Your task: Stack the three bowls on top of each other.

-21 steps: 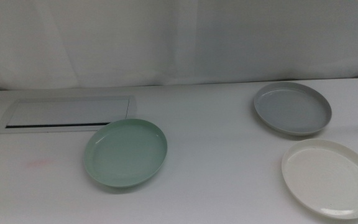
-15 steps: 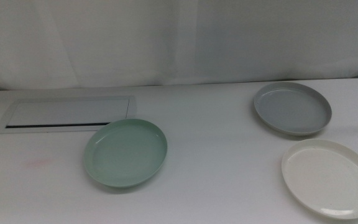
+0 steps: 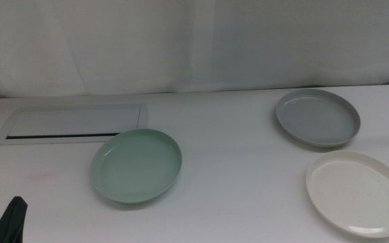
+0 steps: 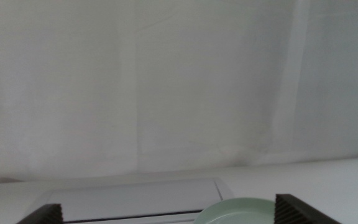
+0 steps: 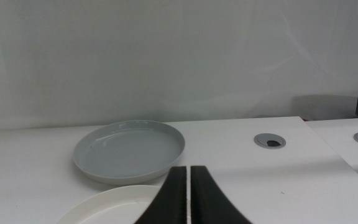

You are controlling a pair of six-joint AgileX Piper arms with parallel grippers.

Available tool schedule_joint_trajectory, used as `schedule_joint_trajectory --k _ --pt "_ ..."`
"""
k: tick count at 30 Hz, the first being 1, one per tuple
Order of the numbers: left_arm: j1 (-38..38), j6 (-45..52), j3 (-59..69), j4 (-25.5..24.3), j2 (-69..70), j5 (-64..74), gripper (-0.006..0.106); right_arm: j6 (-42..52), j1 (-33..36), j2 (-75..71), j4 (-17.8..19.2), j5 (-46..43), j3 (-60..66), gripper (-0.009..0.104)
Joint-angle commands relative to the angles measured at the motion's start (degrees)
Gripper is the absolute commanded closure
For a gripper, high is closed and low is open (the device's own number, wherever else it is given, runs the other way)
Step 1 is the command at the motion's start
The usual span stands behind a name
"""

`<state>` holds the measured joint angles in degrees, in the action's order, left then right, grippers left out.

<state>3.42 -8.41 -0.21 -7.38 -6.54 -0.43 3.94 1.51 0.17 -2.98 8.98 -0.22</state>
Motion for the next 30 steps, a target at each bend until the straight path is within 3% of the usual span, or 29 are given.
schedule_joint_trajectory --k 1,6,9,11,15,16,26,30 --pt "0.0 -2.9 2.3 0.7 0.2 -0.8 0.009 -0.1 0.2 -2.0 0.4 -0.6 2.4 0.098" --pt "0.0 -3.2 2.3 0.7 0.2 -0.8 0.009 -1.7 0.2 -2.0 0.4 -2.3 2.4 0.093" --pt "0.0 -3.2 2.3 0.7 0.2 -0.8 0.009 -3.6 0.2 -2.0 0.3 -2.4 2.4 0.080" --pt "0.0 -3.2 2.3 0.7 0.2 -0.8 0.009 -7.0 0.2 -2.0 0.3 -2.2 2.4 0.060" --pt "0.0 -3.2 2.3 0.7 0.2 -0.8 0.009 -8.4 0.2 -2.0 0.5 -2.1 2.4 -0.003" --pt "0.0 -3.2 2.3 0.7 0.2 -0.8 0.009 -8.2 0.2 -2.0 1.5 -2.1 2.4 -0.008" --pt "0.0 -3.9 -2.7 0.7 -0.2 2.5 0.009 -8.1 0.2 -2.0 1.7 -2.2 2.4 -0.008" --pt "0.0 -1.5 -14.7 0.7 -6.5 18.6 0.009 -8.1 0.2 -2.0 1.7 -2.4 2.4 -0.008"
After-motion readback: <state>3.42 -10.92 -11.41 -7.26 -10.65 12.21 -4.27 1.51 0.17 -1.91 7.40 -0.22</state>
